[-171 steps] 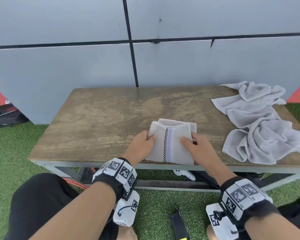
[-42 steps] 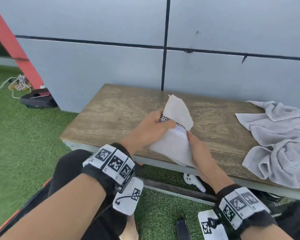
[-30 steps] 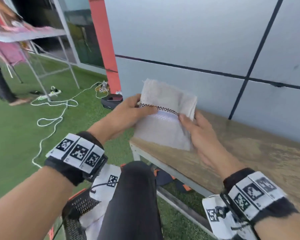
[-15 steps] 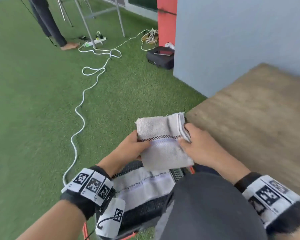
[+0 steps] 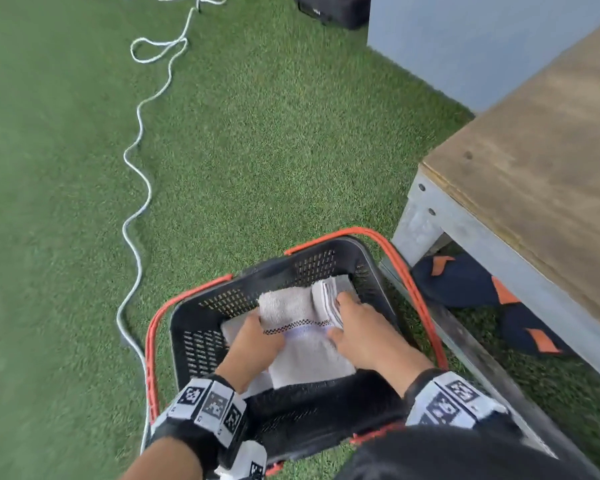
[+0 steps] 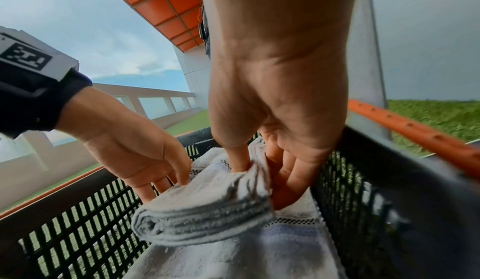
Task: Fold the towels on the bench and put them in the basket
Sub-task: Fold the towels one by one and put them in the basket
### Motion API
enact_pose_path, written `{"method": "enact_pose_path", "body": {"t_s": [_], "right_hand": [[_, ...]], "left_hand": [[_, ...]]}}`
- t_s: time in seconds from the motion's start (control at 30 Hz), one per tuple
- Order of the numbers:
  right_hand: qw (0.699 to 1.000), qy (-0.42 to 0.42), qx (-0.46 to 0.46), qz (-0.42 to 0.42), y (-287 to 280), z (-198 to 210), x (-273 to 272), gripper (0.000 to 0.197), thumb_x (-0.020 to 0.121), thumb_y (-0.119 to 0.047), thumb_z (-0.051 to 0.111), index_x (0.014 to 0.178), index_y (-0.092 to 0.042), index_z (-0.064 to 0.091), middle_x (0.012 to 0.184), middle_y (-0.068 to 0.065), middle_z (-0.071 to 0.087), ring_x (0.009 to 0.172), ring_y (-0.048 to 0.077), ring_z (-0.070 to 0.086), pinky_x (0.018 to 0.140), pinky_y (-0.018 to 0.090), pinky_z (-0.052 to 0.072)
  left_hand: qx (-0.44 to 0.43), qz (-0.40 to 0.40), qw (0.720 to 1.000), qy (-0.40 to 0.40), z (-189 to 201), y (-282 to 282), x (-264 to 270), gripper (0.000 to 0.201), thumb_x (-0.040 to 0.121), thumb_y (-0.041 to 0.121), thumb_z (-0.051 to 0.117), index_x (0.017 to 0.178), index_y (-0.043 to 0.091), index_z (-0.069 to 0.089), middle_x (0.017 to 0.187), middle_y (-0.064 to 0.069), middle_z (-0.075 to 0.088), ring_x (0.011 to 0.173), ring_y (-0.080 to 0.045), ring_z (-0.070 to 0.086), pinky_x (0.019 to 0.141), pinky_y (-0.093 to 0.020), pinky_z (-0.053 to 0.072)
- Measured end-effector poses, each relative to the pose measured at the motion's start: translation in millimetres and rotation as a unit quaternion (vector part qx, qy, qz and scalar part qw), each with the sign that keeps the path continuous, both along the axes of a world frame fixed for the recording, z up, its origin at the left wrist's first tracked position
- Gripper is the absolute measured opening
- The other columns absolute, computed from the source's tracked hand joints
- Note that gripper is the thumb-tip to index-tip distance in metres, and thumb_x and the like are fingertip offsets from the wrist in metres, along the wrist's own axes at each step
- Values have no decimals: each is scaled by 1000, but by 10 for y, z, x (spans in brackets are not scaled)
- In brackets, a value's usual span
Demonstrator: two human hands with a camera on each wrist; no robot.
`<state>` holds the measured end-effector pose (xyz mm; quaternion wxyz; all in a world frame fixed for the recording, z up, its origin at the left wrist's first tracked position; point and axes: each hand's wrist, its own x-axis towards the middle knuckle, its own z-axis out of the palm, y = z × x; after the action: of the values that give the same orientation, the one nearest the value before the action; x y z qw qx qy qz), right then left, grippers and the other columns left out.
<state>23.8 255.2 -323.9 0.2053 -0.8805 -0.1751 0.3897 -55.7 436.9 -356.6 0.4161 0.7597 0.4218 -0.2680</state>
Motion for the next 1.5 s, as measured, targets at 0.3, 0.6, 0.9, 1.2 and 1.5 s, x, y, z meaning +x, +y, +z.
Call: {"method": "enact_pose_path", "body": {"t_s": [0.3,0.6,0.9,1.2,1.5], "right_hand": [[999,36,14,34,480,-310,-69,49,96,-19,64,133,-11,33,94,6,58,72,22,55,52,32,36],[976,173,-24,133,736,-410,11,86,94,3,47,156,-22,-7,75,8,44,60,20,48,49,30,40],[978,124,-26,166,681,-367,169,52,96,-8,50,147,-12,37,132,14,54,98,20,51,61,28,42],[987,10,-23,157,331,50,340,20,101,-29,45,118,-19,50,98,1,56,73,15,53,67,37,45],[993,-112,27,28,-139,1059,307,24,89,-35,48,110,-28,57,106,1,69,101,27,64,87,44,54]], "left_hand": [[113,29,993,-25,-215,187,-218,29,94,1,45,117,19,45,105,-9,64,66,-20,58,47,-24,41],[95,34,993,63,-277,295,-364,37,91,1,49,125,12,56,93,-2,60,67,-11,56,46,-17,41],[112,-24,983,143,-309,307,-260,46,89,16,53,134,6,52,130,-18,57,108,-31,59,82,-29,50],[143,-173,971,77,8,167,70,31,90,37,50,98,7,56,110,-16,65,86,-26,61,74,-32,50],[159,-265,951,-6,1028,208,468,29,95,39,51,87,12,57,81,-1,56,67,-16,52,59,-25,48]]}}
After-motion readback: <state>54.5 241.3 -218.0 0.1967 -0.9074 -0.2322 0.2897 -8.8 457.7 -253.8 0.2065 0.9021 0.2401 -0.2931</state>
